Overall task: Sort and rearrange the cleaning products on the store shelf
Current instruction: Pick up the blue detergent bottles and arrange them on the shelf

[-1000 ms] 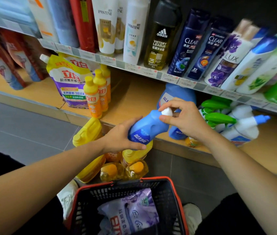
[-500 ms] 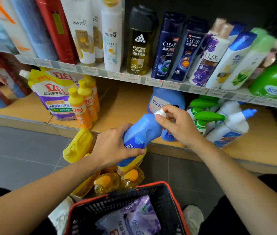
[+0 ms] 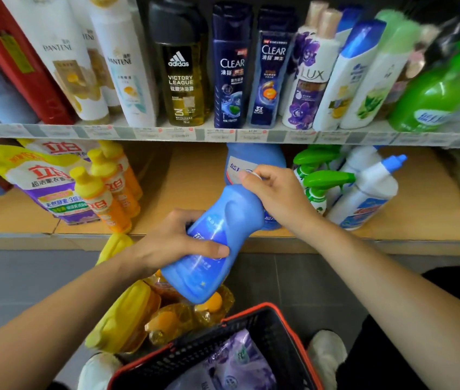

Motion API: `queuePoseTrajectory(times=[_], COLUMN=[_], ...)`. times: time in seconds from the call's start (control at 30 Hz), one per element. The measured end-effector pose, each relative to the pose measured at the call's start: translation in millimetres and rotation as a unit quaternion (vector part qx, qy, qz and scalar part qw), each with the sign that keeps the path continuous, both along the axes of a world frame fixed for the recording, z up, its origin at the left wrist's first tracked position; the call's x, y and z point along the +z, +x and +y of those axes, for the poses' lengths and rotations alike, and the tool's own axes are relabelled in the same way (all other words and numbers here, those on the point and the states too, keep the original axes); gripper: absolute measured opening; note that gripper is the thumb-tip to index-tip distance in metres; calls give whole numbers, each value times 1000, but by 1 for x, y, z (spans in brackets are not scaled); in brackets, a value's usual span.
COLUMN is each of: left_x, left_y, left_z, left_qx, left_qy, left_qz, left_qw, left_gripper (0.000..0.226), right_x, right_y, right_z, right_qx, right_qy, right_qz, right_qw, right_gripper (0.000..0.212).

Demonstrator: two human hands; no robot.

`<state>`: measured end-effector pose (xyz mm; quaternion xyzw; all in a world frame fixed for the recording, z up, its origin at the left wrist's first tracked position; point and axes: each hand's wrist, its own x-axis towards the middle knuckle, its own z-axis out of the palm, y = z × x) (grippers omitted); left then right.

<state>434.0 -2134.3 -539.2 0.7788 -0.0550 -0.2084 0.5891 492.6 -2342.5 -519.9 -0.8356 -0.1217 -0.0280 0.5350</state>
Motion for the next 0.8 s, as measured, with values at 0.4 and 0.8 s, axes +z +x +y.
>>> queuePoseTrajectory(times=[0.4,0.8], left_x=[3,5], left_y=[2,-12], left_z=[-3,-23], left_qx=[-8,97], left_qy=[-101,339], left_qz=[49,-360], left_qw=[994,864], left_gripper=[42,62], right_x=[16,25], right_y=[1,-1], right_z=[-6,-20], right_qx=[32,-44], right_qy=[24,-71], right_qz=[18,3], right_qw=[999,997], right_gripper=[32,42])
